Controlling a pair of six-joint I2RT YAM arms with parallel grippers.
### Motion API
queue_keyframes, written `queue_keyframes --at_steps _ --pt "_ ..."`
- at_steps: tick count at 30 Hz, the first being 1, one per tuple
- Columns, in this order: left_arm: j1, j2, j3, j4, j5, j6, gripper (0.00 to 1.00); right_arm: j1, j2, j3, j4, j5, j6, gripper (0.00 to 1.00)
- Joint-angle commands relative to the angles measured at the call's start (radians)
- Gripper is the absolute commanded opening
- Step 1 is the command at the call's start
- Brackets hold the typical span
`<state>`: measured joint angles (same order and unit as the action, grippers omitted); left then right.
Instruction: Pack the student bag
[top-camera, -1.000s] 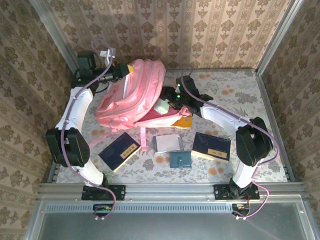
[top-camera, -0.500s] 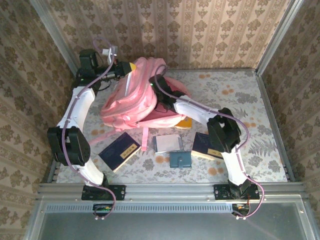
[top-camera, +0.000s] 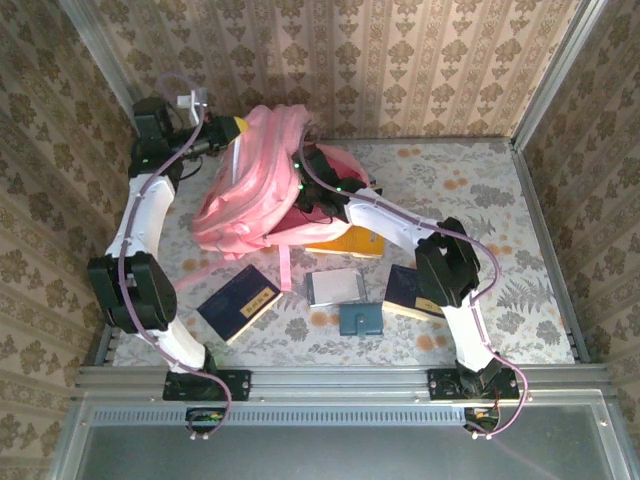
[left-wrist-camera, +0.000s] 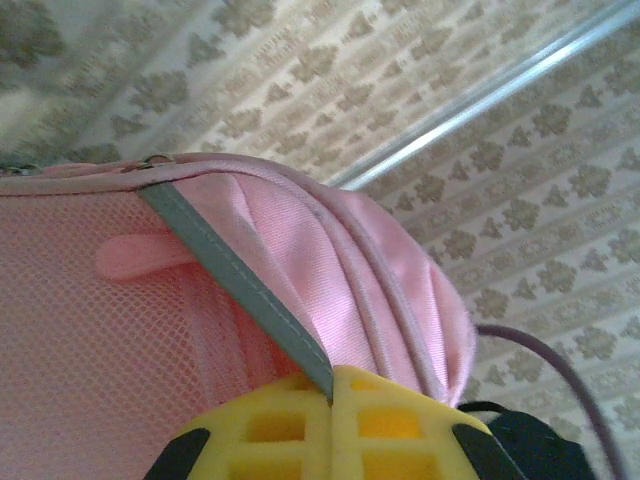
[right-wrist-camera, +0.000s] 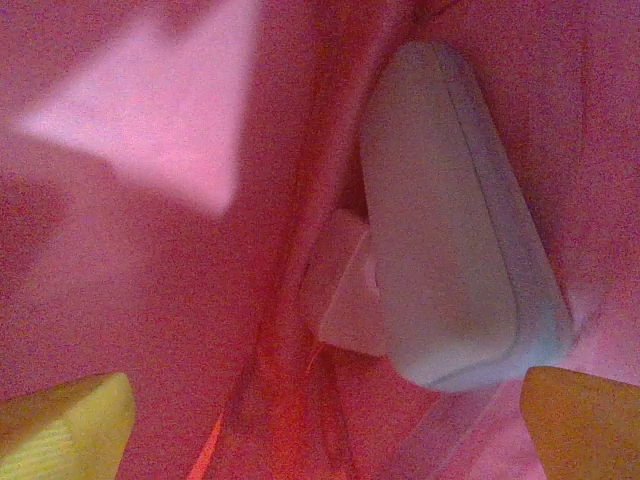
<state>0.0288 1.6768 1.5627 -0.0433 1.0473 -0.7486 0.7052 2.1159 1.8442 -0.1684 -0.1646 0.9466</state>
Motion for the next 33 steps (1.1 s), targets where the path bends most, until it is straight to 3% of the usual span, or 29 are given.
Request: queue_keyframes --at_steps 1,6,15,19,21,25,27,30,33 --pt "0.056 -0.062 0.001 0.108 -0.045 0.018 0.0 -0.009 -0.115 -0.04 0.01 -0.026 -0.141 1.0" --pt "0.116 -0.068 -0.031 0.048 -0.156 0.026 0.0 -0.039 -0.223 -0.103 -0.011 0.004 -0.253 1.0" --pt "0.113 -0.048 -0.056 0.018 -0.219 0.027 0.0 -0.196 -0.353 -0.276 0.097 -0.101 -0.19 0.97" --pt "0.101 -0.023 -0.042 0.018 -0.219 0.032 0.0 -0.269 -0.366 -0.387 0.364 -0.331 -0.099 0.97" --pt "0.083 -0.005 -0.017 0.017 -0.217 0.034 0.0 -0.279 -0.354 -0.372 0.404 -0.417 -0.084 0.97" --pt "0.035 0.015 0.094 -0.161 -0.314 0.181 0.0 -0.285 -0.366 -0.324 0.198 -0.23 -0.155 0.95" --pt "0.025 -0.006 0.116 -0.252 -0.454 0.255 0.0 -0.294 -0.37 -0.302 0.069 -0.049 -0.124 0.93" --pt "0.047 -0.071 0.039 -0.239 -0.587 0.233 0.0 -0.299 -0.356 -0.26 -0.1 0.153 -0.066 0.91" --pt "0.059 -0.141 -0.086 -0.162 -0.639 0.158 0.0 -0.301 -0.268 -0.138 -0.332 0.282 -0.001 0.84"
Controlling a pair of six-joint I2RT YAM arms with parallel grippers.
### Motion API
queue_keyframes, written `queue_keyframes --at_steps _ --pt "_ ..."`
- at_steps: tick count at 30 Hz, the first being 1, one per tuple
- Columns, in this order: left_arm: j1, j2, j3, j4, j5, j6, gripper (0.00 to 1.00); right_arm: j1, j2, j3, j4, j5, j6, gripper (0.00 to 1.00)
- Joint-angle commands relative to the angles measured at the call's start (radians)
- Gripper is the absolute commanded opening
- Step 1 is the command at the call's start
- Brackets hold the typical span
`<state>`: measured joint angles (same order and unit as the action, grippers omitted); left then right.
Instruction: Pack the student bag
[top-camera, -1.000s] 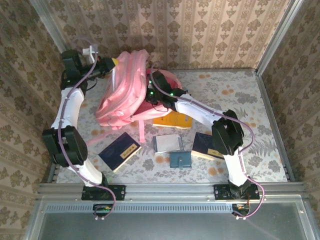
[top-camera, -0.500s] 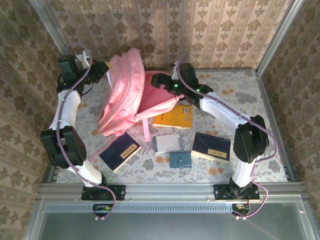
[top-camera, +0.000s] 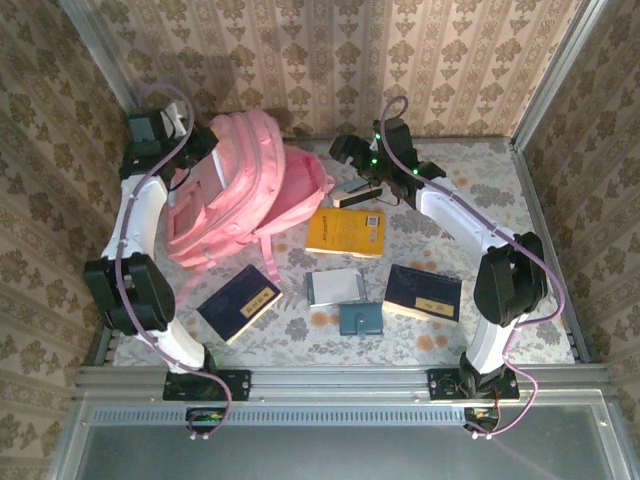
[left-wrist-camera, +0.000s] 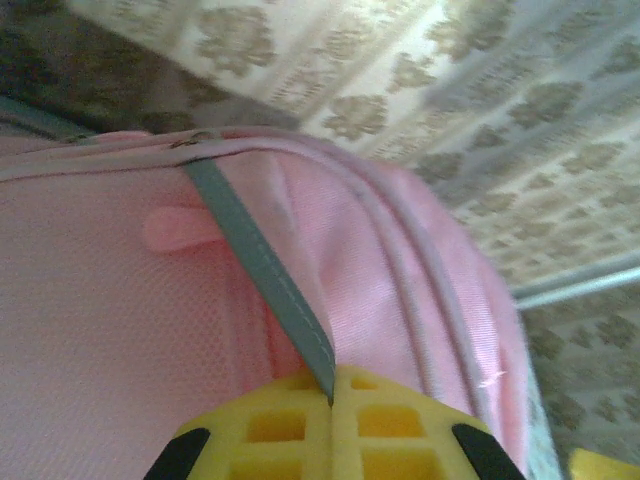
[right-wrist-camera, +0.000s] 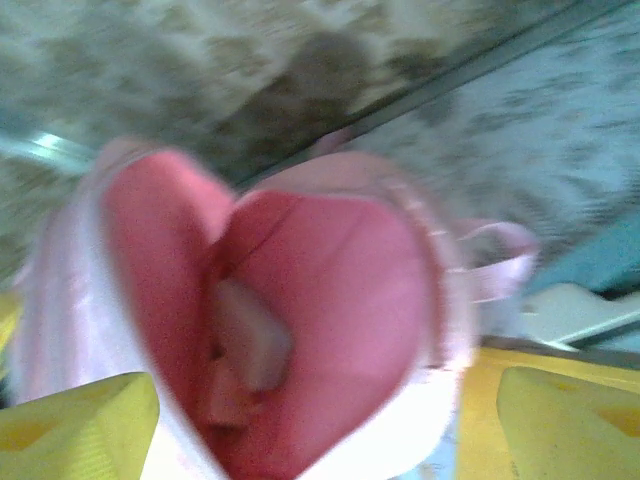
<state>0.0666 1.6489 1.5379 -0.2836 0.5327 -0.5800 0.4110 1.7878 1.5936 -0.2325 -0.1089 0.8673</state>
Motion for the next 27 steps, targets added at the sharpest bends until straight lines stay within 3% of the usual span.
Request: queue_keyframes --at_steps 1,4,14,27 --pt "0.016 -0.131 -0.102 0.113 -0.132 -0.029 0.0 -0.01 0.102 0.167 -0.36 0.244 0.102 0.8" --pt "-0.008 -0.144 -0.165 0.156 -0.124 -0.037 0.0 -0.019 0.213 0.255 -0.473 0.203 0.13 0.74" --pt "-0.066 -0.176 -0.335 0.294 -0.089 -0.097 0.0 -0.031 0.335 0.23 -0.422 0.167 0.258 0.56" --pt "-0.062 -0.176 -0.376 0.376 -0.016 -0.152 0.0 -0.042 0.47 0.255 -0.312 0.161 0.438 0.53"
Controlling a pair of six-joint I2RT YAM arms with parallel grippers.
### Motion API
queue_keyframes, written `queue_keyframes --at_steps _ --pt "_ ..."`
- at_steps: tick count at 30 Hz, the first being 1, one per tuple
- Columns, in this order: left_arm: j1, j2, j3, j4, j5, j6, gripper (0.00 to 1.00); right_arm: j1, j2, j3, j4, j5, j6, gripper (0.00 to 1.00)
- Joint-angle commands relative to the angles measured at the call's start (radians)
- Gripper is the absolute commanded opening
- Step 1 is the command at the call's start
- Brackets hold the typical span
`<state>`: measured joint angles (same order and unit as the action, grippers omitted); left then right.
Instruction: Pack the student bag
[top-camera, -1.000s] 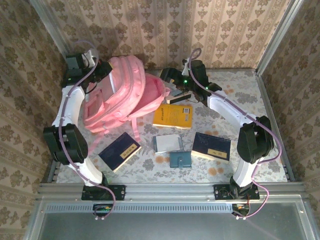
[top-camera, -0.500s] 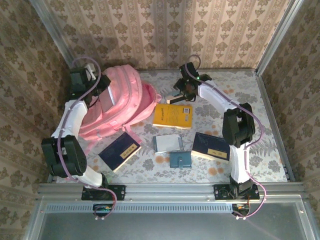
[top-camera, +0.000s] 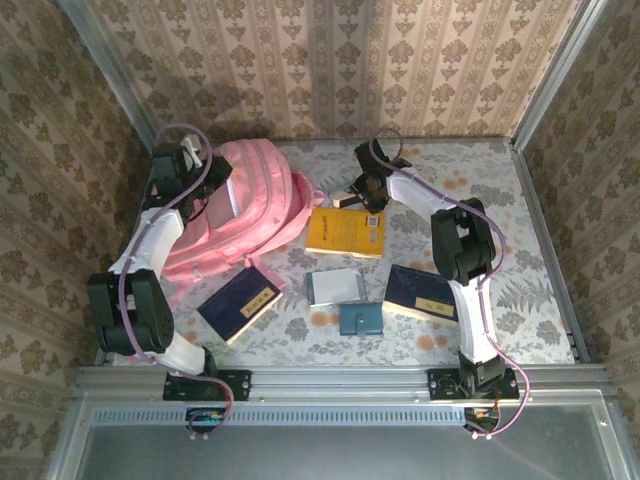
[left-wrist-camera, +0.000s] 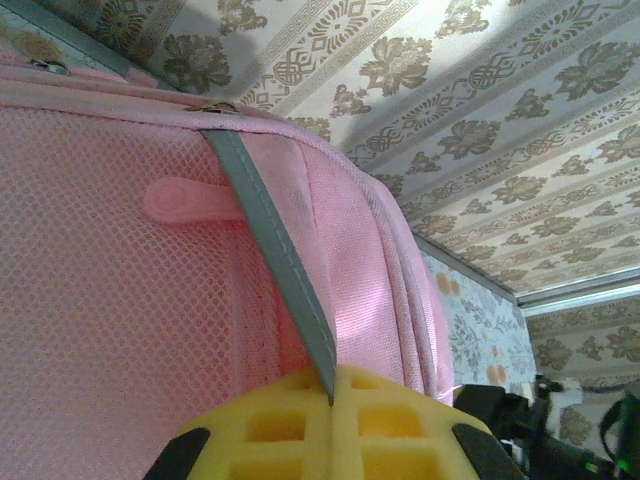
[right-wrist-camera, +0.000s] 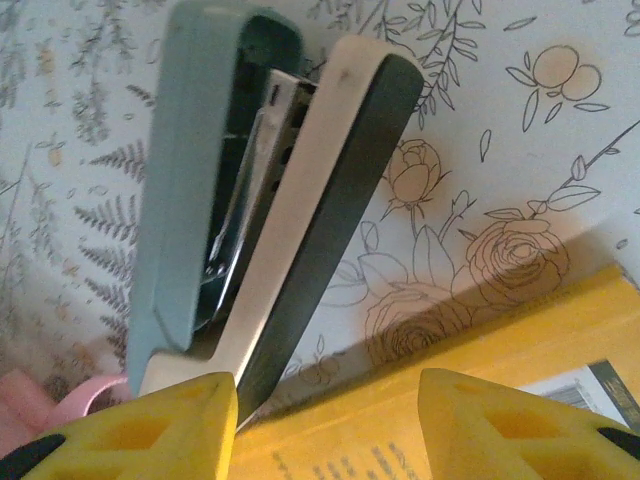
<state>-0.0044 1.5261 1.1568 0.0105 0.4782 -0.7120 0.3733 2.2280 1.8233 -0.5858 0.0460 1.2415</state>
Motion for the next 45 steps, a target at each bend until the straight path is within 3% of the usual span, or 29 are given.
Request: queue_keyframes --at_steps 1,8,18,28,32,38,45 --pt "0.009 -0.052 0.005 0.083 0.045 -0.025 0.0 -0.006 0.034 0.019 0.077 0.006 0.067 0.53" --pt "0.01 -0.049 -0.003 0.091 0.056 -0.027 0.0 -0.016 0.067 -0.005 0.179 -0.008 0.099 0.53" --pt "0.017 -0.029 -0.003 0.107 0.072 -0.045 0.0 -0.019 0.116 0.015 0.154 -0.013 0.1 0.51" --pt "0.026 -0.014 0.007 0.112 0.095 -0.046 0.0 -0.036 0.11 -0.015 0.141 -0.009 0.102 0.2" --pt "0.03 -0.005 0.019 0.12 0.126 -0.037 0.0 -0.052 0.041 -0.075 0.181 -0.011 0.086 0.09" --pt "0.018 0.009 0.149 -0.008 0.171 0.105 0.0 -0.082 -0.123 -0.199 0.257 0.001 -0.002 0.01" --pt "0.021 0.073 0.337 -0.067 0.389 0.146 0.0 -0.101 -0.308 -0.318 0.349 -0.065 -0.197 0.0"
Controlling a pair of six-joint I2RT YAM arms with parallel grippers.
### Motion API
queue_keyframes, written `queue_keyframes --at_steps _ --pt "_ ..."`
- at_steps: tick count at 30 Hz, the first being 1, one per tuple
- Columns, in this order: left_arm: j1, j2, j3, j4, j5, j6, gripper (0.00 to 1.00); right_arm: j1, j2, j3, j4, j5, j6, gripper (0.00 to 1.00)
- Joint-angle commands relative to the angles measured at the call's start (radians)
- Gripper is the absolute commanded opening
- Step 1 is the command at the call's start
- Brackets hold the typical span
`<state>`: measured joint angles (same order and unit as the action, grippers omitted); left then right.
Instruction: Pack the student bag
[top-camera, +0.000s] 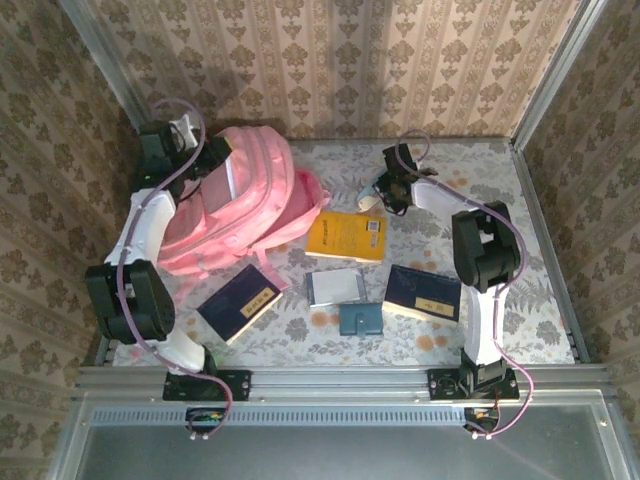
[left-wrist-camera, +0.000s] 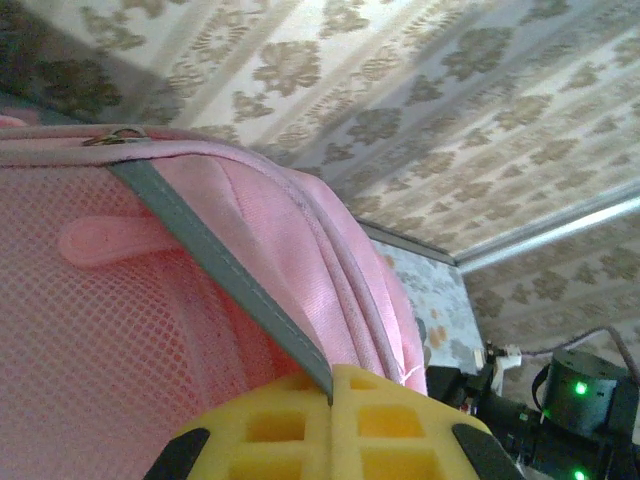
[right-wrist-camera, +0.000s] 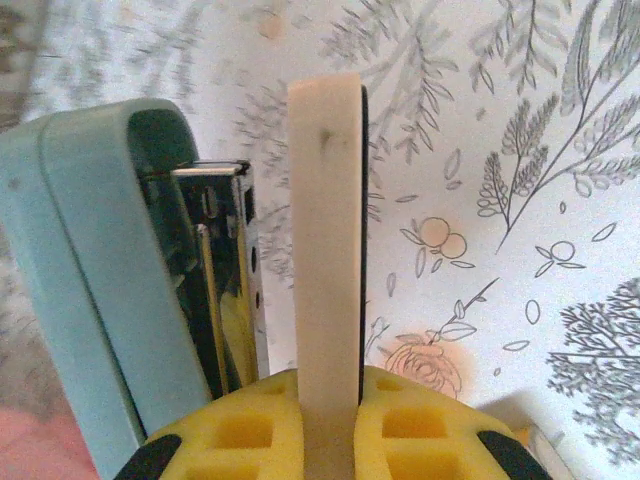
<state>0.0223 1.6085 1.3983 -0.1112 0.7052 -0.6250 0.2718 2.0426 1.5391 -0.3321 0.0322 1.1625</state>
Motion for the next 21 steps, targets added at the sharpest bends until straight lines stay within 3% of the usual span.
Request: queue_keyframes --at_steps 1,7,12,21 --pt "-0.008 -0.005 0.11 0.051 0.181 0.061 0.0 -0.002 -0.145 -0.06 0.132 -0.083 -0.137 0.0" --pt "-0.018 -0.011 0.139 0.091 0.27 0.072 0.0 -0.004 -0.283 -0.16 0.294 -0.275 -0.261 0.0" --pt "-0.02 -0.016 0.121 0.207 0.378 0.033 0.0 0.002 -0.361 -0.185 0.298 -0.365 -0.317 0.0" --pt "-0.022 0.027 0.048 0.556 0.463 -0.215 0.0 0.107 -0.421 -0.246 0.321 -0.416 -0.333 0.0"
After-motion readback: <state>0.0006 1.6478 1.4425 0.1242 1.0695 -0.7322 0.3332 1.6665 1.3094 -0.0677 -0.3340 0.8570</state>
